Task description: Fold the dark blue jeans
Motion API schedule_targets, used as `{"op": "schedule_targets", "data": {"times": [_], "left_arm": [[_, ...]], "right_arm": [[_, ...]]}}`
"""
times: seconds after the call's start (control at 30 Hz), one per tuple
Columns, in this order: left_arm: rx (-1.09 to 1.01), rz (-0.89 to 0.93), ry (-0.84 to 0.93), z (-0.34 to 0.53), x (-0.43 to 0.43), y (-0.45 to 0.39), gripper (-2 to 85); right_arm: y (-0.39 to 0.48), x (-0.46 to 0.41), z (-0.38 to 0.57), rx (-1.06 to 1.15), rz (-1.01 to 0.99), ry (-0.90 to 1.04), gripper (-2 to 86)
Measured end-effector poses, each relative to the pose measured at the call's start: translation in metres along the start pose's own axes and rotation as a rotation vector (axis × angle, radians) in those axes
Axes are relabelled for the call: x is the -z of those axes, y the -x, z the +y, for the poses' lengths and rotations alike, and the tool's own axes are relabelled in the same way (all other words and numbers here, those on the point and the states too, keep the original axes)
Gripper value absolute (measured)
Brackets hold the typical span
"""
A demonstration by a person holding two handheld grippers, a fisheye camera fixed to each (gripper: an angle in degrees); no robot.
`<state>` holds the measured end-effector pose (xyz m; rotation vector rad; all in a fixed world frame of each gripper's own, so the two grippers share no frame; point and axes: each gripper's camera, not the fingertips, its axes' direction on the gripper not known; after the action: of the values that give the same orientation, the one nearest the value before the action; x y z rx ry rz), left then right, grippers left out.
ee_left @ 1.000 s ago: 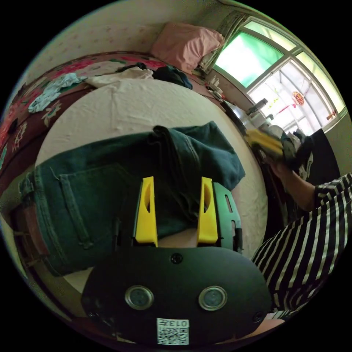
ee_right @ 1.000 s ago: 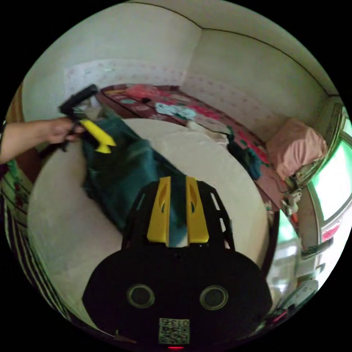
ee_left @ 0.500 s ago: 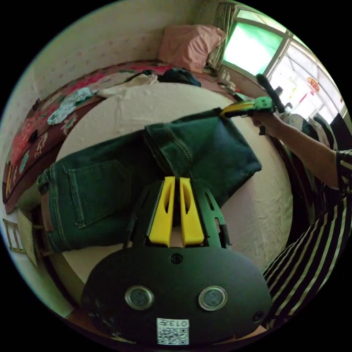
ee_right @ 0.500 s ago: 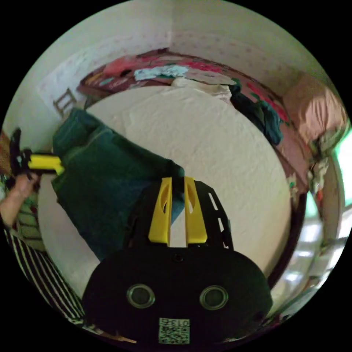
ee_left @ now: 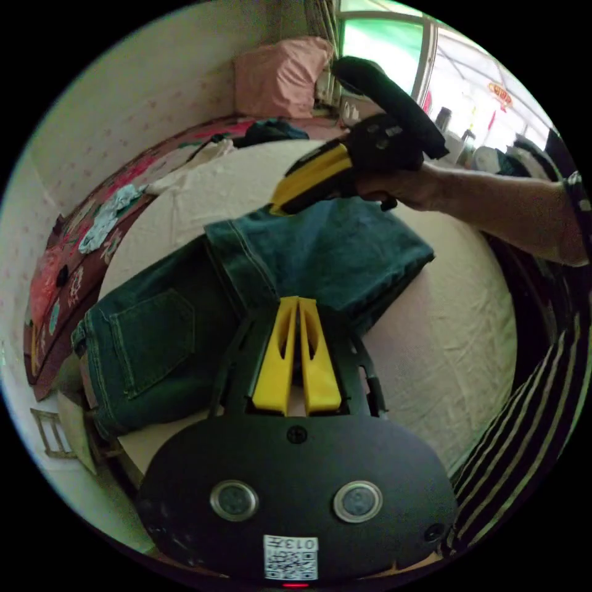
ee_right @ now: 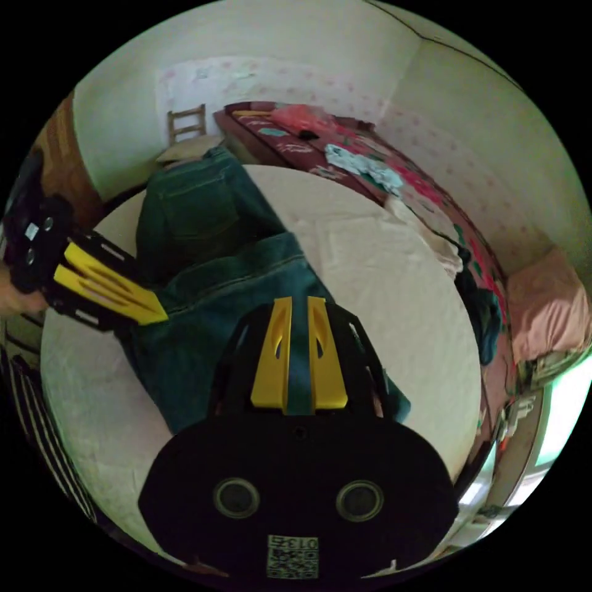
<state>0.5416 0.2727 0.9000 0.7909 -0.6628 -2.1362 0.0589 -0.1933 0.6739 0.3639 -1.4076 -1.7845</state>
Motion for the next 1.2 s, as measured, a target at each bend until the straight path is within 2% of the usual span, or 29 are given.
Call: {"op": "schedule_targets", "data": {"times": [0.1,0.27,0.37,0.43,0.5,0.57,0.63,0.83,1.07,1.2], "left_arm": [[0.050,0.028,0.130,0.023,-0.026,0.012,-0.2],[0.226,0.205,0.071,0.062,-0.025,0.050,0.1],[0.324,0.140,-0.070,0.099,0.005,0.073,1.5],[0.527,0.010,-0.168,0.146,0.035,0.106,6.6],[0.717,-0.039,-0.211,0.188,0.049,0.139,10.4],[0.893,-0.027,-0.222,0.229,0.054,0.171,12.5],[1.080,0.105,-0.317,0.277,0.054,0.207,14.4],[1.153,0.209,-0.331,0.312,0.041,0.240,17.0],[1.230,0.299,-0.421,0.341,0.036,0.242,17.2],[1.249,0.247,-0.405,0.347,0.039,0.233,17.3]], "right_arm": [[0.024,-0.037,-0.031,0.077,0.048,0.052,0.9],[0.019,-0.058,-0.067,0.060,0.030,0.242,0.1],[0.010,-0.032,-0.082,0.023,0.045,0.113,0.5],[0.006,-0.020,-0.090,-0.011,0.070,0.023,1.1],[0.004,-0.014,-0.106,-0.009,0.015,-0.065,3.5],[0.005,-0.016,-0.125,-0.001,-0.046,-0.092,5.6],[0.006,-0.022,-0.149,0.008,-0.128,-0.118,6.7],[0.008,-0.058,-0.247,0.092,-0.343,-0.100,6.2],[0.008,-0.120,-0.320,0.220,-0.456,0.173,7.0],[-0.002,-0.139,-0.328,0.237,-0.548,0.254,5.9]]}}
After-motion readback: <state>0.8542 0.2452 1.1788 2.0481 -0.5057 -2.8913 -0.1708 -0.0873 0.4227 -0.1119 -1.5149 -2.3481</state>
